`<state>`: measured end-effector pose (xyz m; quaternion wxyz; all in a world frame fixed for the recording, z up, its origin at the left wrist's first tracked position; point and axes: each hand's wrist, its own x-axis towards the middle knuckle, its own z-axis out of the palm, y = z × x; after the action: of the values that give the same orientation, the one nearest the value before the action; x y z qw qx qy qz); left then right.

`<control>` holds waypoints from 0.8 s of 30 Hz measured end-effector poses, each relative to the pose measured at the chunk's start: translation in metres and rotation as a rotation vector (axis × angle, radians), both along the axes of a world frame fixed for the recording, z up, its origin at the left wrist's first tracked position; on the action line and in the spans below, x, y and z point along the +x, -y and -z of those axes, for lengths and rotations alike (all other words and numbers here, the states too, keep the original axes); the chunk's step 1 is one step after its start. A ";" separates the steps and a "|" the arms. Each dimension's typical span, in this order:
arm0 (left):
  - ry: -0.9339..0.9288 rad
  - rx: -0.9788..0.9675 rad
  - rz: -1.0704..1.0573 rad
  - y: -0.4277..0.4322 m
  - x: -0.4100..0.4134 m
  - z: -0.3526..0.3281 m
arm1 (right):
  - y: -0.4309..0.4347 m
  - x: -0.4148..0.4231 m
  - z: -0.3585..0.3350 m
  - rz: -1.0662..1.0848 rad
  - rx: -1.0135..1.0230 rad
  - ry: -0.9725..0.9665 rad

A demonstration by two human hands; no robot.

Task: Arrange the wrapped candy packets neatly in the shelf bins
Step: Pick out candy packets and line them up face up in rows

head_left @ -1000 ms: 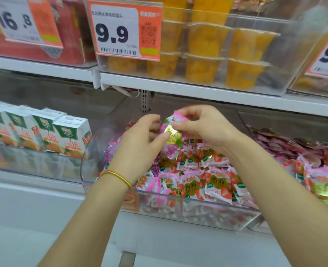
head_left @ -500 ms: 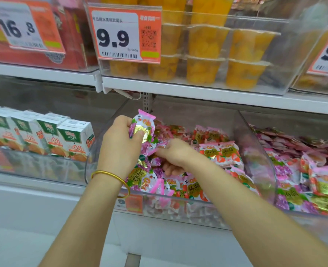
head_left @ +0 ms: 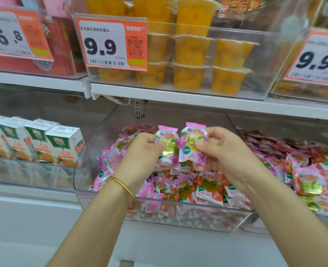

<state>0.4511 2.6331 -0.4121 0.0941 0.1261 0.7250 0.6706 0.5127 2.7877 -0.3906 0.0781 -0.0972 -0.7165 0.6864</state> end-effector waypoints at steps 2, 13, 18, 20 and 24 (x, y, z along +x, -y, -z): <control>0.022 0.073 0.122 -0.020 0.019 -0.003 | -0.006 0.015 -0.001 0.056 0.039 -0.021; -0.284 0.129 0.371 -0.108 0.064 -0.006 | -0.087 0.069 -0.009 0.153 0.200 -0.060; -0.486 -0.076 0.249 -0.126 0.054 -0.001 | -0.147 0.076 0.002 0.470 0.107 -0.103; -0.520 -0.158 0.211 -0.129 0.048 0.003 | -0.164 0.078 0.014 0.463 0.140 -0.039; -0.506 -0.230 0.193 -0.135 0.042 0.011 | -0.174 0.074 0.030 0.418 0.382 0.120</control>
<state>0.4935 2.7682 -0.4230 -0.0127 0.3462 0.7813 0.5191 0.5868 2.9612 -0.4209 0.1924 -0.2667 -0.8005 0.5011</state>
